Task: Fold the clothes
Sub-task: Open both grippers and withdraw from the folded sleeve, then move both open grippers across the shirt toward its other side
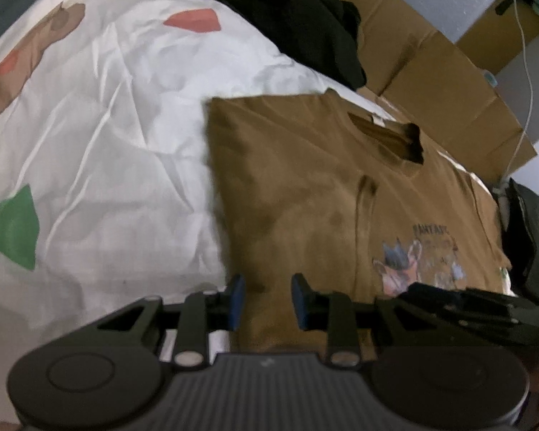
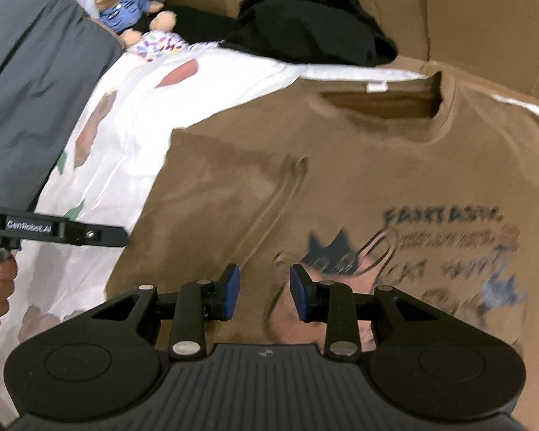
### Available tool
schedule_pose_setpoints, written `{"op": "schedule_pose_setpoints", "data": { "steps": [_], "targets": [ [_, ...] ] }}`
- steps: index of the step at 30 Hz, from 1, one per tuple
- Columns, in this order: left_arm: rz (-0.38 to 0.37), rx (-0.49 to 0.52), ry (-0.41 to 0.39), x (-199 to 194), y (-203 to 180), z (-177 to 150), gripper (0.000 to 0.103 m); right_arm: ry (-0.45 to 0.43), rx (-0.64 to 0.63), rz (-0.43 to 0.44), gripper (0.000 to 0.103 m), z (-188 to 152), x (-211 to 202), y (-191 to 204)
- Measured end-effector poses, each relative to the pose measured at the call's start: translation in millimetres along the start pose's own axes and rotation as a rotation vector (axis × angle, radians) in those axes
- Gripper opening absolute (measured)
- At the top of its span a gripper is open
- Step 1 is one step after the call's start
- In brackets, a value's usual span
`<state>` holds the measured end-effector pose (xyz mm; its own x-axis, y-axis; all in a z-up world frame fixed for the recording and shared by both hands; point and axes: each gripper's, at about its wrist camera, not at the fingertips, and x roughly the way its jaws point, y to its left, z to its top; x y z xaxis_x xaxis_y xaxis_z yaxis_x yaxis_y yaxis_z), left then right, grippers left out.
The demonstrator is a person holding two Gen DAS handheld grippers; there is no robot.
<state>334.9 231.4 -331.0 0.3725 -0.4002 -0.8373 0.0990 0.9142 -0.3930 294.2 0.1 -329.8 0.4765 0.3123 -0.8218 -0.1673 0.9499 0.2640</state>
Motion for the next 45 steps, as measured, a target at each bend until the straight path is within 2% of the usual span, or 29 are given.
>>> {"op": "schedule_pose_setpoints", "data": {
  "steps": [2, 4, 7, 12, 16, 20, 22, 25, 29, 36, 42, 45],
  "targets": [
    [0.014, 0.0, 0.005, 2, 0, -9, 0.028, 0.004, 0.005, 0.005, 0.035, -5, 2, 8],
    [0.017, -0.002, 0.002, 3, 0, -16, 0.02, -0.002, 0.007, 0.007, 0.035, -8, 3, 14],
    [0.012, 0.066, -0.04, -3, -9, -23, 0.019, -0.034, -0.011, -0.019, 0.035, -10, 3, 29],
    [-0.012, 0.071, -0.071, -9, -13, -20, 0.018, -0.047, -0.052, -0.006, 0.034, -4, 9, 49],
    [-0.006, 0.076, -0.032, 3, -17, -24, 0.017, -0.018, -0.064, -0.01, 0.034, -5, 20, 56],
    [0.016, 0.096, 0.003, 15, -18, -37, 0.017, 0.048, -0.096, -0.032, 0.034, -14, 32, 55],
    [0.013, 0.092, 0.009, 15, -16, -40, 0.017, 0.088, -0.109, -0.048, 0.034, -20, 37, 53],
    [0.002, 0.076, 0.017, 12, -12, -45, 0.017, 0.102, -0.109, -0.029, 0.034, -25, 36, 46],
    [0.004, 0.074, 0.021, 2, -14, -48, 0.023, 0.106, -0.105, -0.018, 0.034, -31, 23, 36],
    [0.011, 0.069, -0.018, -23, -31, -37, 0.038, 0.016, 0.003, -0.044, 0.035, -40, -27, -10],
    [-0.015, 0.02, -0.058, -44, -60, -15, 0.052, -0.061, 0.059, -0.066, 0.035, -46, -74, -50],
    [0.007, 0.066, -0.068, -53, -88, -2, 0.057, -0.11, 0.072, -0.1, 0.035, -43, -100, -70]
  ]
}}
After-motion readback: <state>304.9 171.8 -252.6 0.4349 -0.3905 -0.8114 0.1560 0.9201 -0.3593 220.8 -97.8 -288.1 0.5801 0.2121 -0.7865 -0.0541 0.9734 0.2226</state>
